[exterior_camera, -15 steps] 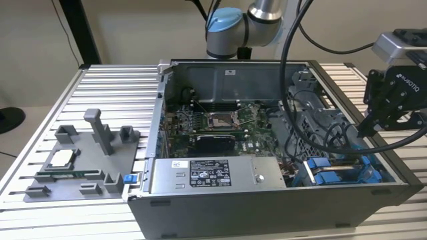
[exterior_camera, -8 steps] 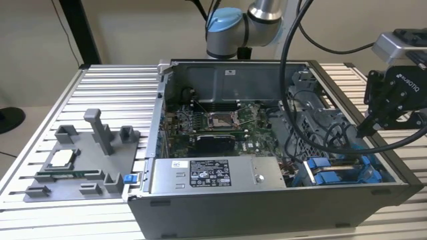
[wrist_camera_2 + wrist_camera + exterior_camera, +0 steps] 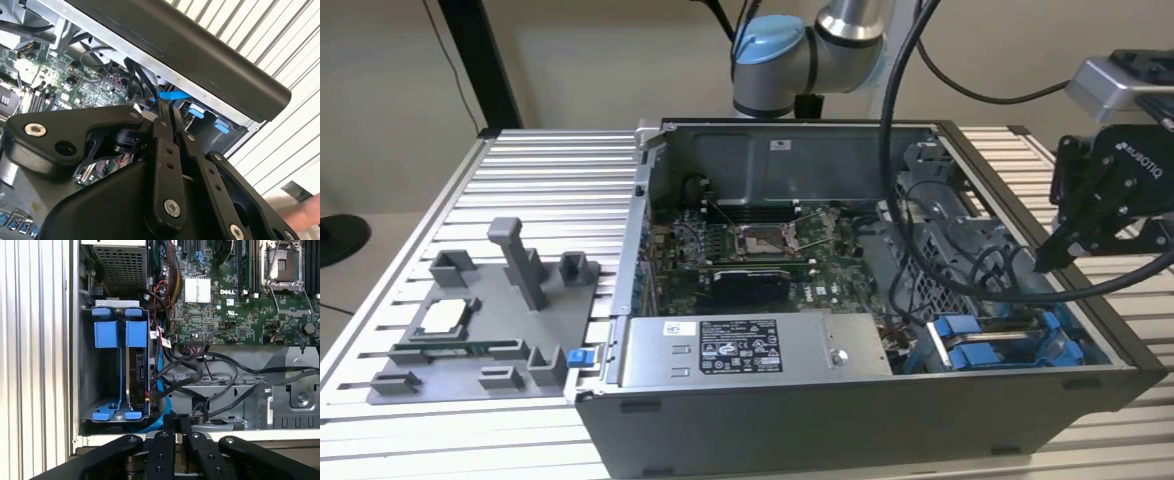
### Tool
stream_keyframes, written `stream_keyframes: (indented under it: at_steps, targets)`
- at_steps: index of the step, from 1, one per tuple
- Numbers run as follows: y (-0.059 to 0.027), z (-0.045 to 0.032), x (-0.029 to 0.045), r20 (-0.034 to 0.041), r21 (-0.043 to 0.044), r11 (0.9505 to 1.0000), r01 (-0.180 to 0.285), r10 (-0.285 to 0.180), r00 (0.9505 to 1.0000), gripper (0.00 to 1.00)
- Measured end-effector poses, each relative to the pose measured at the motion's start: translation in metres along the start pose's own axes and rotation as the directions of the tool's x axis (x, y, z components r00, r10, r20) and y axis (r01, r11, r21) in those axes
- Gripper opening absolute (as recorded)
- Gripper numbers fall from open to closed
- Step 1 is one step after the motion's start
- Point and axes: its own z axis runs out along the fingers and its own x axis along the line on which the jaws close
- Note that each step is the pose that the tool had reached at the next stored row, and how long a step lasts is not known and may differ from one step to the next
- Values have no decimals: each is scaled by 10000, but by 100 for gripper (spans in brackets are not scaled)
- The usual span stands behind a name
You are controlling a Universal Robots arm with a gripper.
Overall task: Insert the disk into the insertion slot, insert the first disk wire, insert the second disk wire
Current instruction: 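Insert the second disk wire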
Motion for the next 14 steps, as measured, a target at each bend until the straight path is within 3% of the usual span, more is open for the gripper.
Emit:
stream_keyframes:
  at_steps: [5,14]
  targets:
    - [82,-125,-7,0,19,10000,2,-2,10000,0]
    - [388,-146,0,3,155,9999,11,-12,10000,0]
